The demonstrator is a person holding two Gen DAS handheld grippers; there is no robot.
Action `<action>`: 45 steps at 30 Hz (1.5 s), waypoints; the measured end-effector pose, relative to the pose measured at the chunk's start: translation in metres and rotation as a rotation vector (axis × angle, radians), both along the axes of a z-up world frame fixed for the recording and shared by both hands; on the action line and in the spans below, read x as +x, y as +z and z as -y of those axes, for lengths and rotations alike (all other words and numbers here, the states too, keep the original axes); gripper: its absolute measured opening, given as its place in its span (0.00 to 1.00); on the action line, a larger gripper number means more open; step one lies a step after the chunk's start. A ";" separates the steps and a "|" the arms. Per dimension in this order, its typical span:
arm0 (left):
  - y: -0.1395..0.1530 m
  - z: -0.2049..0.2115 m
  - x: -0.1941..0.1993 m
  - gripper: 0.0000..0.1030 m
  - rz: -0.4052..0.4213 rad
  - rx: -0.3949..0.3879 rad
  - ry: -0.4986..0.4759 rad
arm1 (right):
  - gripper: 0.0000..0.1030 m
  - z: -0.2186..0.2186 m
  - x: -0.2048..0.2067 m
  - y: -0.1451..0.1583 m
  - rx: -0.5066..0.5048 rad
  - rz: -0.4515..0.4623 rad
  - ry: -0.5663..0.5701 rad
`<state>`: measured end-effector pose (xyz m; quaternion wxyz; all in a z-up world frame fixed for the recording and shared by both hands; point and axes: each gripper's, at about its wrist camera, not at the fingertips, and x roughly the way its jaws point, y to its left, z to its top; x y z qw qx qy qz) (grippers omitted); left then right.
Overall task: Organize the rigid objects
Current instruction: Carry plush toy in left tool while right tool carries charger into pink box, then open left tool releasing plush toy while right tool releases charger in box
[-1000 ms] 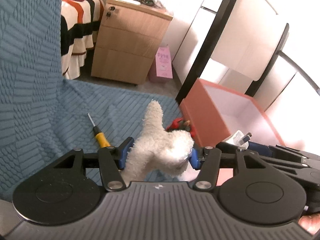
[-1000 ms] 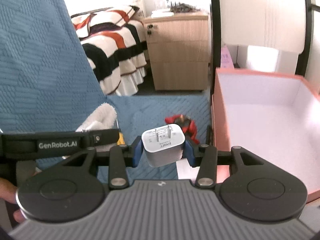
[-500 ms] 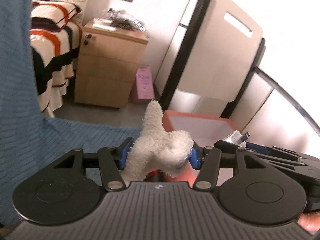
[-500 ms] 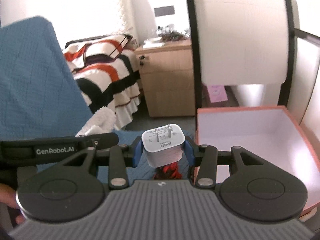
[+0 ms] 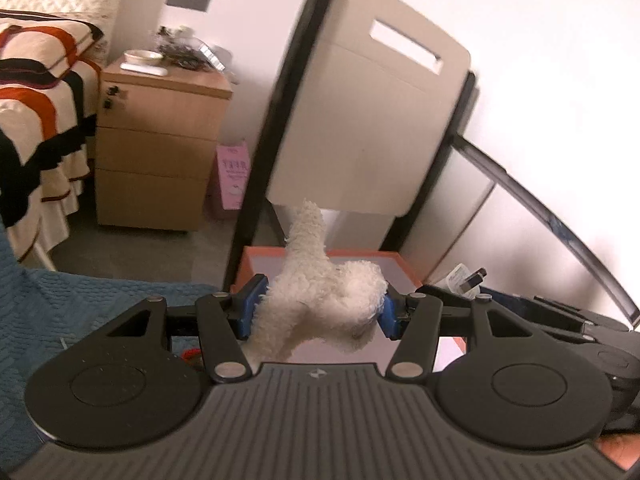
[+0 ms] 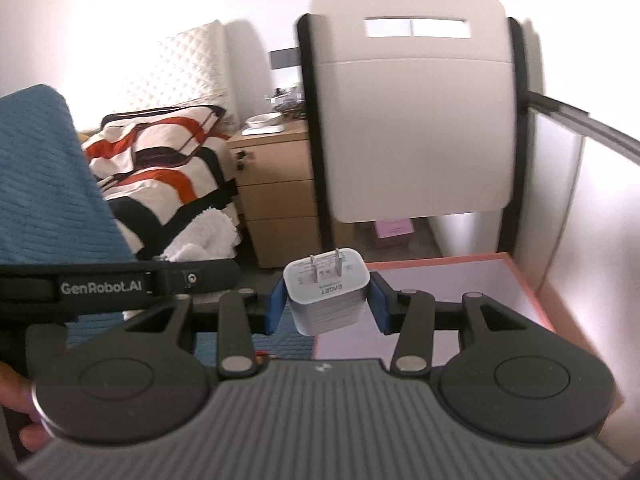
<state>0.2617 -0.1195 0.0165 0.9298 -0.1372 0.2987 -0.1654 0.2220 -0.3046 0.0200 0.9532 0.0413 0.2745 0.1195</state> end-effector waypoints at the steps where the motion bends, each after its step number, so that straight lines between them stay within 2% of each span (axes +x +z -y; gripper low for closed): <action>1: -0.004 0.006 0.004 0.60 -0.009 0.003 -0.006 | 0.46 0.002 0.002 -0.002 0.000 -0.004 -0.007; 6: -0.025 0.031 0.020 0.60 -0.061 -0.001 -0.030 | 0.46 0.031 0.006 -0.017 0.007 -0.041 -0.046; 12: -0.047 0.063 0.042 0.60 -0.106 0.040 -0.058 | 0.46 0.056 0.016 -0.044 0.004 -0.100 -0.099; 20: -0.083 0.086 0.070 0.60 -0.184 0.046 -0.073 | 0.46 0.084 0.031 -0.088 0.031 -0.202 -0.170; 29: -0.119 0.096 0.093 0.60 -0.285 0.032 -0.096 | 0.46 0.092 0.041 -0.129 0.030 -0.310 -0.203; 36: -0.123 0.100 0.091 0.60 -0.297 0.067 -0.127 | 0.46 0.097 0.040 -0.147 0.046 -0.371 -0.216; 38: -0.121 0.099 0.089 0.61 -0.294 0.071 -0.122 | 0.46 0.098 0.038 -0.146 0.049 -0.366 -0.218; 40: -0.119 0.097 0.088 0.70 -0.299 0.062 -0.112 | 0.46 0.099 0.037 -0.144 0.053 -0.368 -0.226; 45: -0.104 0.088 0.078 0.71 -0.261 0.050 -0.106 | 0.46 0.100 0.034 -0.131 0.052 -0.338 -0.226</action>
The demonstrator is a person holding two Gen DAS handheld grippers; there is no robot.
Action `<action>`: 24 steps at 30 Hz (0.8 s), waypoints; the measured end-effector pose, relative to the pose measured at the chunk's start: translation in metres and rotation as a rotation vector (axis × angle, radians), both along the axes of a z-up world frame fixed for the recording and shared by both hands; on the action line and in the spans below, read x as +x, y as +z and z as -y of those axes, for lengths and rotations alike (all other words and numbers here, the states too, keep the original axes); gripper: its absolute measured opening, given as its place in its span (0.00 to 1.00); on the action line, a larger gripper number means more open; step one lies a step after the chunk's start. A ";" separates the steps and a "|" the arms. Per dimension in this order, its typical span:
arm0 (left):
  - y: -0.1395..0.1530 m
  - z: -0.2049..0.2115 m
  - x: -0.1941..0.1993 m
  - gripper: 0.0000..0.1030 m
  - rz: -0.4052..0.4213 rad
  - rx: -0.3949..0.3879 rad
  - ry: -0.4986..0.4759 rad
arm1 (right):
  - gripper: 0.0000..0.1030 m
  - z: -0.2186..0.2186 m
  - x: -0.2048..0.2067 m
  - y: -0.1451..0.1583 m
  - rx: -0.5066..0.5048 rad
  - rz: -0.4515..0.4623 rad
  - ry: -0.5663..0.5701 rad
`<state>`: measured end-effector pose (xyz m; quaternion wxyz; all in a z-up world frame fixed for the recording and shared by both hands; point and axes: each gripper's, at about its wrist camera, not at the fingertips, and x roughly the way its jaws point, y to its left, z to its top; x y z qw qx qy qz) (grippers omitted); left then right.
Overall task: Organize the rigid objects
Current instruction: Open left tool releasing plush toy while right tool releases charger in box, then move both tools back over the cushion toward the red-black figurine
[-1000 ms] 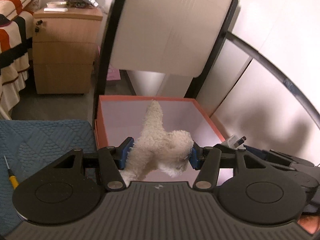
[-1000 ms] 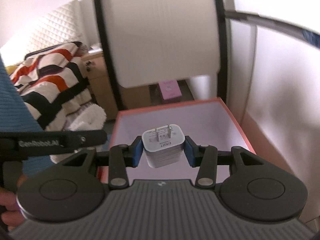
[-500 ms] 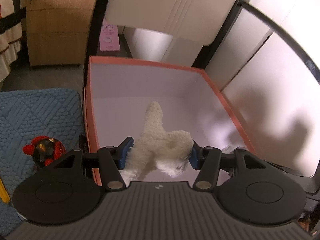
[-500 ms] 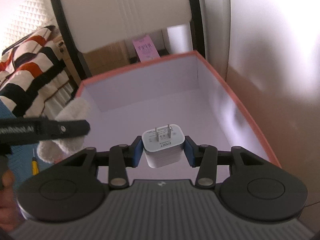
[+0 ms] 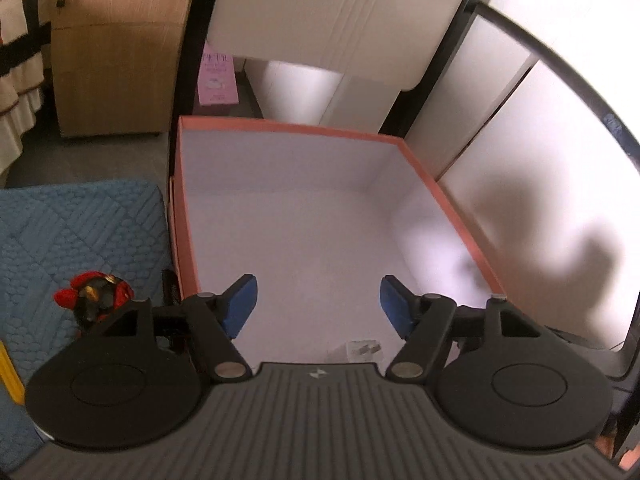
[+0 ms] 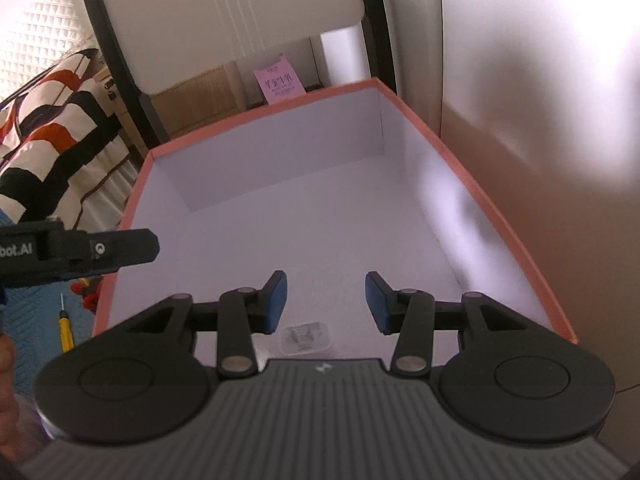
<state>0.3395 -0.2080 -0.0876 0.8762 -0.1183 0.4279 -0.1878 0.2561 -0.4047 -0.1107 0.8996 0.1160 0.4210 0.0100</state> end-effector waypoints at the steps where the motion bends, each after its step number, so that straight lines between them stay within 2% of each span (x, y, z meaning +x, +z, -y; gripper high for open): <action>1: 0.004 -0.001 -0.003 0.71 0.011 0.003 0.001 | 0.46 -0.001 -0.002 0.005 -0.001 0.012 0.000; 11: 0.065 -0.035 -0.052 0.71 0.192 0.011 0.063 | 0.46 -0.022 -0.024 0.062 0.023 0.181 0.045; 16: 0.089 -0.058 -0.074 0.71 0.257 0.009 0.100 | 0.46 -0.042 -0.032 0.085 0.025 0.241 0.081; 19: 0.095 -0.076 -0.087 0.71 0.277 -0.001 0.130 | 0.46 -0.052 -0.037 0.093 0.034 0.263 0.104; 22: 0.095 -0.094 -0.100 0.71 0.297 0.042 0.168 | 0.46 -0.066 -0.043 0.099 0.031 0.280 0.127; 24: 0.090 -0.109 -0.104 0.71 0.289 0.040 0.200 | 0.46 -0.075 -0.046 0.101 0.030 0.283 0.147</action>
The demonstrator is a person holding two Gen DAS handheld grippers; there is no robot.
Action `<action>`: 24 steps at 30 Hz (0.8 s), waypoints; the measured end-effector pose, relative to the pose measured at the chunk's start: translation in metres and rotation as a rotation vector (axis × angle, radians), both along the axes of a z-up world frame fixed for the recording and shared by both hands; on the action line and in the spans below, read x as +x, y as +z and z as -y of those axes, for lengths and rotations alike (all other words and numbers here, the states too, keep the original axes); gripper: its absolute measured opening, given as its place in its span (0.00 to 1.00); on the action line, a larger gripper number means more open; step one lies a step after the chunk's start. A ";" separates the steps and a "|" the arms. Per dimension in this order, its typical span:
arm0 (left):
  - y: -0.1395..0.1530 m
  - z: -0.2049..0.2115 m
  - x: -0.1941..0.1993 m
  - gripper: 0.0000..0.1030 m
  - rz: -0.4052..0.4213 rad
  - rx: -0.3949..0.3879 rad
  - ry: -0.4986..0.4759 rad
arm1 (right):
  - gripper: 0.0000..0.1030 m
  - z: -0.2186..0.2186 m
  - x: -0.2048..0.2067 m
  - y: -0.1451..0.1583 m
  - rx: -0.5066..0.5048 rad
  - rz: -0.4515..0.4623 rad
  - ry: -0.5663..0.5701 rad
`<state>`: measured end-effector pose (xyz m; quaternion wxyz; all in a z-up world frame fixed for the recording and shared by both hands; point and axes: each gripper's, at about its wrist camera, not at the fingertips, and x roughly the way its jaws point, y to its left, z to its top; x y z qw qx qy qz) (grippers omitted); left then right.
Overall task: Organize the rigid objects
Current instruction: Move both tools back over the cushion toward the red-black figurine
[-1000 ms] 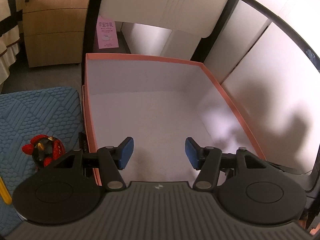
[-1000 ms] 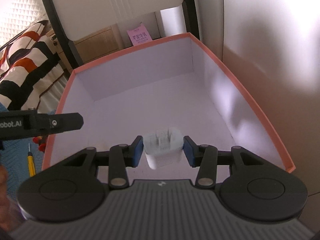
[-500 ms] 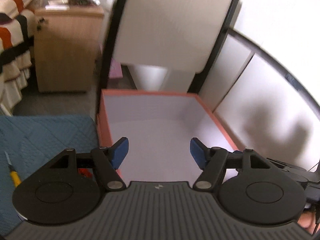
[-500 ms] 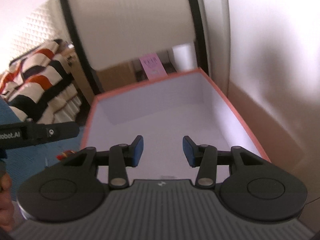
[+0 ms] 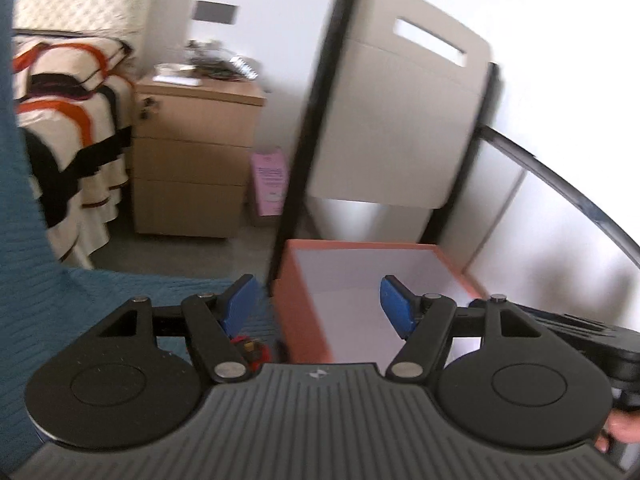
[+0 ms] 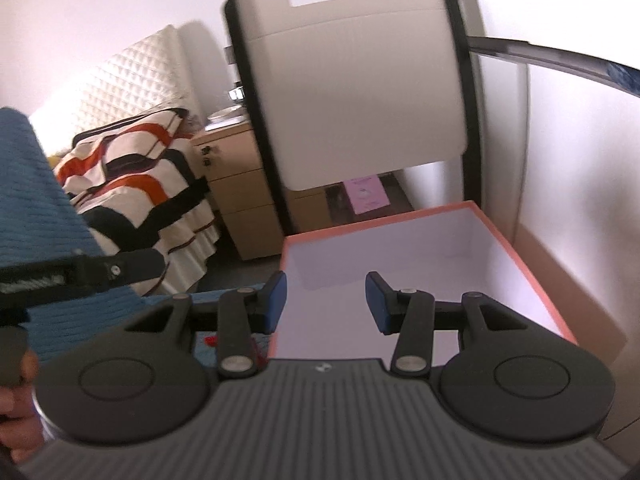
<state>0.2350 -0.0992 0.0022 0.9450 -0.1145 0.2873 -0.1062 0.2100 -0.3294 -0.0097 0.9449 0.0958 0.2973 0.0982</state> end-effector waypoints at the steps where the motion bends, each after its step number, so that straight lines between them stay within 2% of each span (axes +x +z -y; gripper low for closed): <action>1: -0.002 -0.007 -0.004 0.71 -0.007 -0.011 0.005 | 0.46 -0.004 -0.002 0.000 0.001 0.002 0.010; 12: -0.025 -0.071 -0.049 0.71 -0.027 -0.031 0.078 | 0.47 -0.058 -0.023 -0.016 -0.035 -0.059 0.095; 24: -0.062 -0.125 -0.076 0.71 -0.072 -0.030 0.151 | 0.47 -0.106 -0.049 -0.048 -0.051 -0.125 0.161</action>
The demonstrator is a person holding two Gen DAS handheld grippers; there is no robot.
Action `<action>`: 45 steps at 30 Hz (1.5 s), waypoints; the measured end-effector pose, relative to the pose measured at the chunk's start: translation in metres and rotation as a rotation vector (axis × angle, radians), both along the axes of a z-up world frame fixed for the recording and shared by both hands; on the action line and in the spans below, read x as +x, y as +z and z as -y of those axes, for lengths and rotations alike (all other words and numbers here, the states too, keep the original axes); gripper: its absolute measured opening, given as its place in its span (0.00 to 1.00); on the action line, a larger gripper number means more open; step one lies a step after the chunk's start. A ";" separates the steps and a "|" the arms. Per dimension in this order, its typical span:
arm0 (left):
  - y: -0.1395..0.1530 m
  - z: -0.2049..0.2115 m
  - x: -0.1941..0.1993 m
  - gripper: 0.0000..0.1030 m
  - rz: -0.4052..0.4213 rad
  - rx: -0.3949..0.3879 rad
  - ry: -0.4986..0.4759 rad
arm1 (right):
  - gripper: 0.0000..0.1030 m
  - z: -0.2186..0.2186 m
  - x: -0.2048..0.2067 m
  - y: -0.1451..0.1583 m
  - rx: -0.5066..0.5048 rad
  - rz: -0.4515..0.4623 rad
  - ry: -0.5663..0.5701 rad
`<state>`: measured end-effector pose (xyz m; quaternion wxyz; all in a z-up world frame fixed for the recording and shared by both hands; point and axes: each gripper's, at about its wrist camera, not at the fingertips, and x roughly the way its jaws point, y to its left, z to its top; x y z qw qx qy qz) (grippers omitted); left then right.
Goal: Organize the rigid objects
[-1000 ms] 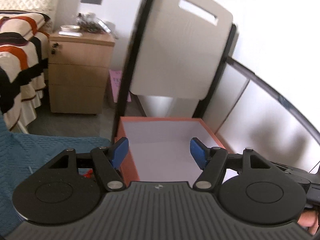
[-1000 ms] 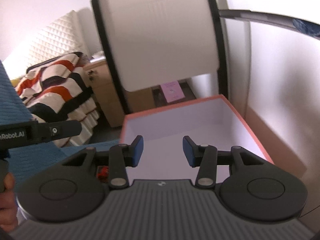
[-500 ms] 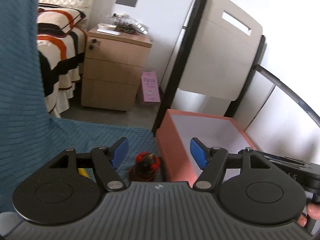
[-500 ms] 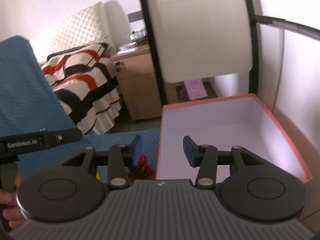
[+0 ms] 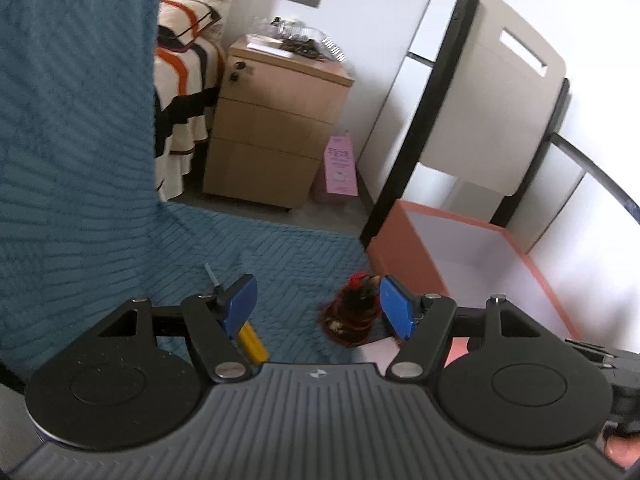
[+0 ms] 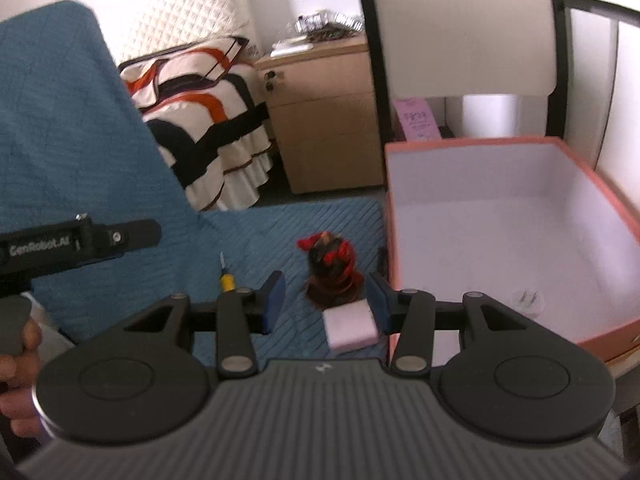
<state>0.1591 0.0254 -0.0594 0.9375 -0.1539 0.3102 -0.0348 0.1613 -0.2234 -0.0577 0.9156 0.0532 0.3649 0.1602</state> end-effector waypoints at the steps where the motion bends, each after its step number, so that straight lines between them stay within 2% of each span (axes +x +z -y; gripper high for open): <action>1: -0.002 -0.002 0.000 0.71 -0.002 -0.001 0.004 | 0.47 -0.003 -0.002 -0.002 -0.003 -0.005 0.008; 7: -0.029 -0.011 -0.003 0.71 -0.027 0.020 0.028 | 0.47 -0.016 -0.006 -0.014 -0.032 -0.022 0.024; 14: -0.055 -0.022 0.007 0.71 -0.076 -0.009 0.041 | 0.47 -0.024 -0.005 -0.025 -0.070 -0.026 0.025; 26: -0.093 -0.027 0.039 0.70 -0.172 -0.049 0.087 | 0.47 -0.031 0.022 -0.041 -0.093 0.018 0.092; 32: -0.114 -0.027 0.057 0.70 -0.191 -0.058 0.107 | 0.47 -0.038 0.043 -0.046 -0.114 0.038 0.120; 36: -0.129 -0.027 0.065 0.64 -0.215 -0.087 0.112 | 0.47 -0.045 0.061 -0.049 -0.153 0.060 0.152; 40: -0.143 -0.022 0.072 0.60 -0.244 -0.105 0.099 | 0.53 -0.053 0.080 -0.056 -0.206 0.063 0.177; 45: -0.159 -0.016 0.081 0.57 -0.267 -0.079 0.107 | 0.53 -0.063 0.095 -0.069 -0.256 0.057 0.218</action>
